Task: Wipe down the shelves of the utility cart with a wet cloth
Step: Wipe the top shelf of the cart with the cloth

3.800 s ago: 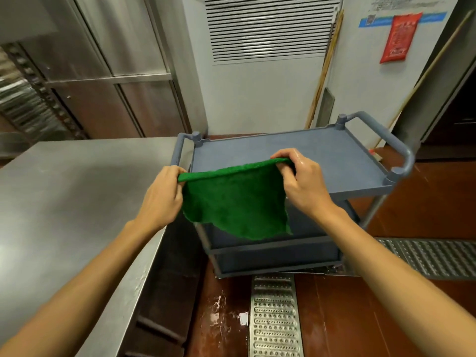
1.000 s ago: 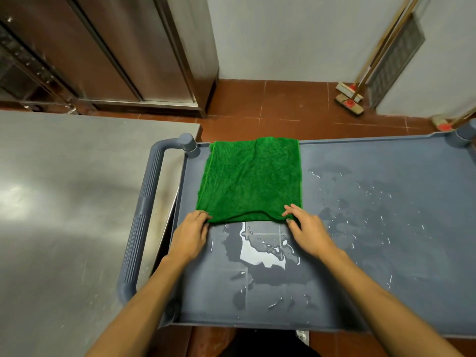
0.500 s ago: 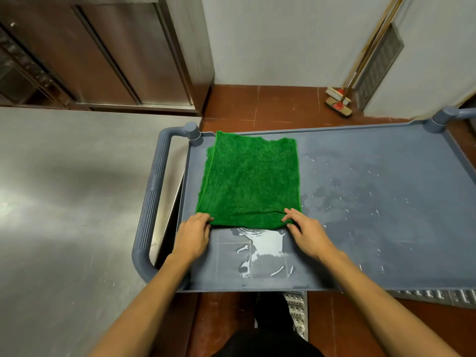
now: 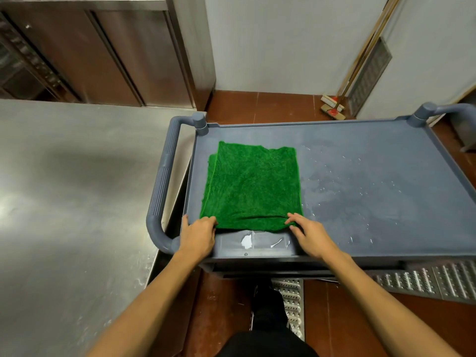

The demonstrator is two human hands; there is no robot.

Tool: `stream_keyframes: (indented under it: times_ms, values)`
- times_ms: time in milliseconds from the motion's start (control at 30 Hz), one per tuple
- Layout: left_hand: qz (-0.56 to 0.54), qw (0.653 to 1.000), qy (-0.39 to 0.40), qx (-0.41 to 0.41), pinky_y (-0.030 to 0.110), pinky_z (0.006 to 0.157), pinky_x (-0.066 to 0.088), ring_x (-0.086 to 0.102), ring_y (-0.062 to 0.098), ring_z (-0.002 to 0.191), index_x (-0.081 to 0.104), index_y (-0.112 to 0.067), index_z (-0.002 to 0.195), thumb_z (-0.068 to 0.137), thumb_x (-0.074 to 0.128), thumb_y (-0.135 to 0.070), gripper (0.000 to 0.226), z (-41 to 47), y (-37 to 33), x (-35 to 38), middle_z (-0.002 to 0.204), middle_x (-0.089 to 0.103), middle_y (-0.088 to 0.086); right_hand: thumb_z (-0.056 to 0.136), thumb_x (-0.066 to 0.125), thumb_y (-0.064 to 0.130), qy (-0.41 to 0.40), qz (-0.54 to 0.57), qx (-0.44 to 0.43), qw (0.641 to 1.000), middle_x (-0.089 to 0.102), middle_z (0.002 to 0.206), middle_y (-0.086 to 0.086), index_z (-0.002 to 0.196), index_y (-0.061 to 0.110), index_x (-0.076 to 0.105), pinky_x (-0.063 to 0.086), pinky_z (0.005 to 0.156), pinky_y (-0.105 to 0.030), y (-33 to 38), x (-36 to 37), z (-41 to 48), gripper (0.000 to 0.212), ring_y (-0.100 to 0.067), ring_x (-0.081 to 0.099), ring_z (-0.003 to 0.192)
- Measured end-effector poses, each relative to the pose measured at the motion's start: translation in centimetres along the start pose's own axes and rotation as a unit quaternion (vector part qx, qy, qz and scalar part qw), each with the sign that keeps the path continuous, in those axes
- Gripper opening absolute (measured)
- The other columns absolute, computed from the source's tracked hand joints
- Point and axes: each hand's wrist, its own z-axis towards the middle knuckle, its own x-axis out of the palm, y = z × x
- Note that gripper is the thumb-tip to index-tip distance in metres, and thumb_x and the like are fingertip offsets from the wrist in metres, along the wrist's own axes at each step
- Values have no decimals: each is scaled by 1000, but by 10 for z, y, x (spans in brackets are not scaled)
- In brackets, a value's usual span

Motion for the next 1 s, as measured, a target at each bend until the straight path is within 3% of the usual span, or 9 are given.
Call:
stream_keyframes:
  times_ms: [167, 333, 433, 500, 667, 833, 1000]
  values:
    - [20, 1000, 5, -9, 55, 115, 18, 64, 28, 103, 61, -18, 108, 98, 43, -16, 21, -23, -9, -7, 106, 71, 3, 101, 50, 19, 0, 1, 13, 1000, 52, 146, 4, 115, 22, 63, 45, 102, -39, 6, -2, -24, 19, -25, 59, 123]
    - [10, 1000, -21, 3, 52, 113, 21, 65, 28, 100, 62, -17, 106, 96, 45, -16, 20, -46, -12, -10, 102, 72, 3, 103, 47, 21, -13, 9, 27, 1000, 57, 141, 2, 118, 20, 62, 48, 96, -40, 13, -3, -47, 22, -28, 64, 109]
    - [6, 999, -40, 9, 49, 114, 24, 66, 28, 102, 66, -17, 111, 96, 48, -19, 23, -61, -8, -13, 104, 74, 6, 103, 47, 23, -19, 16, 44, 999, 72, 109, -7, 118, 23, 62, 50, 83, -39, 16, -3, -63, 21, -24, 64, 82]
    - [4, 998, -55, 10, 47, 113, 27, 66, 28, 103, 69, -18, 112, 95, 50, -20, 25, -69, -6, -14, 103, 75, 7, 103, 46, 24, -17, 11, 48, 999, 66, 78, -10, 120, 22, 62, 49, 73, -38, 19, -3, -75, 23, -23, 57, 69]
    - [-4, 996, -86, 23, 44, 105, 35, 66, 33, 100, 71, -17, 112, 94, 52, -20, 27, -92, -2, -15, 101, 76, 11, 104, 46, 23, -29, 13, 47, 998, 61, 72, -7, 119, 19, 61, 46, 69, -35, 29, -5, -100, 22, -21, 56, 67]
    - [-58, 998, -11, 8, 43, 85, 55, 65, 38, 102, 70, -20, 114, 92, 54, -23, 27, -110, 7, -25, 109, 72, 15, 104, 45, 22, -13, 17, 51, 998, 59, 75, -3, 120, 14, 58, 50, 78, -38, 33, -10, -121, 22, -32, 67, 83]
    - [-55, 998, 8, 13, 42, 81, 56, 67, 36, 98, 70, -20, 104, 91, 54, -25, 22, -128, 8, -36, 104, 73, 12, 104, 44, 24, -6, 13, 54, 998, 62, 72, -6, 118, 13, 56, 51, 73, -38, 40, -12, -138, 21, -26, 69, 70]
